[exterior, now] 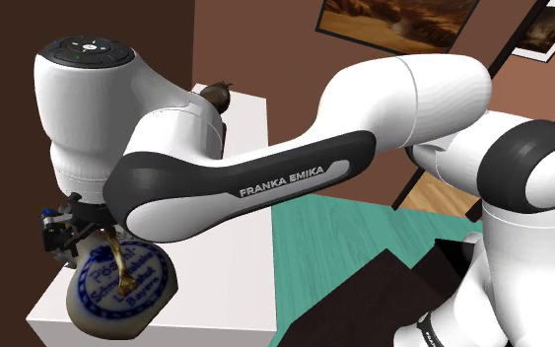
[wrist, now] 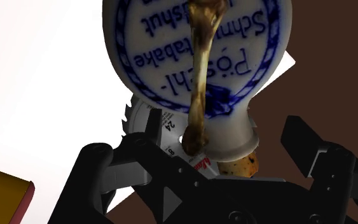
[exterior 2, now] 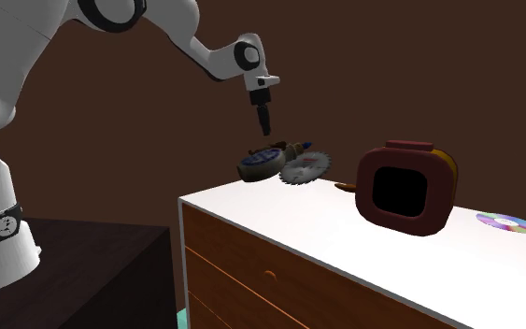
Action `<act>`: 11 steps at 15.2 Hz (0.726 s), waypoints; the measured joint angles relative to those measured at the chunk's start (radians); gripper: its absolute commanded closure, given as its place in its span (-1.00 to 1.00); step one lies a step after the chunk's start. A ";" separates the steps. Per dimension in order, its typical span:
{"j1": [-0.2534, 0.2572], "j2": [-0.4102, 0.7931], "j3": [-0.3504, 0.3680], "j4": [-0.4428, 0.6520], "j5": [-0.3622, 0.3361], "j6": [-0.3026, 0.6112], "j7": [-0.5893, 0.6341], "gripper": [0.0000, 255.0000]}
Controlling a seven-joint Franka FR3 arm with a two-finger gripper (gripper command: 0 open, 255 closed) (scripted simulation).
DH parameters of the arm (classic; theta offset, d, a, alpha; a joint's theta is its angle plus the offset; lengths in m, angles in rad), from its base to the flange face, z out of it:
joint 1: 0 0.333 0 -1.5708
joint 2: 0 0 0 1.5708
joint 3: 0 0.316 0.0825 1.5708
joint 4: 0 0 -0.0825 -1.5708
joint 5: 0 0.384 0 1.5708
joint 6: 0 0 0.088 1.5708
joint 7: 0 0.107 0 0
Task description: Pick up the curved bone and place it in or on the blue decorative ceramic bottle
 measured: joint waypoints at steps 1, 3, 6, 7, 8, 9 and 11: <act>0.000 0.000 0.000 0.000 0.000 0.000 0.000 -1.00; 0.001 -0.017 0.006 0.012 0.009 -0.028 -0.004 -1.00; -0.001 -0.048 0.016 0.034 0.025 -0.077 -0.015 -1.00; -0.002 -0.053 0.018 0.033 0.027 -0.081 -0.016 -1.00; -0.002 -0.055 0.018 0.034 0.027 -0.084 -0.016 -1.00; -0.002 -0.056 0.019 0.034 0.028 -0.085 -0.017 -1.00; -0.002 -0.057 0.019 0.035 0.028 -0.087 -0.017 -1.00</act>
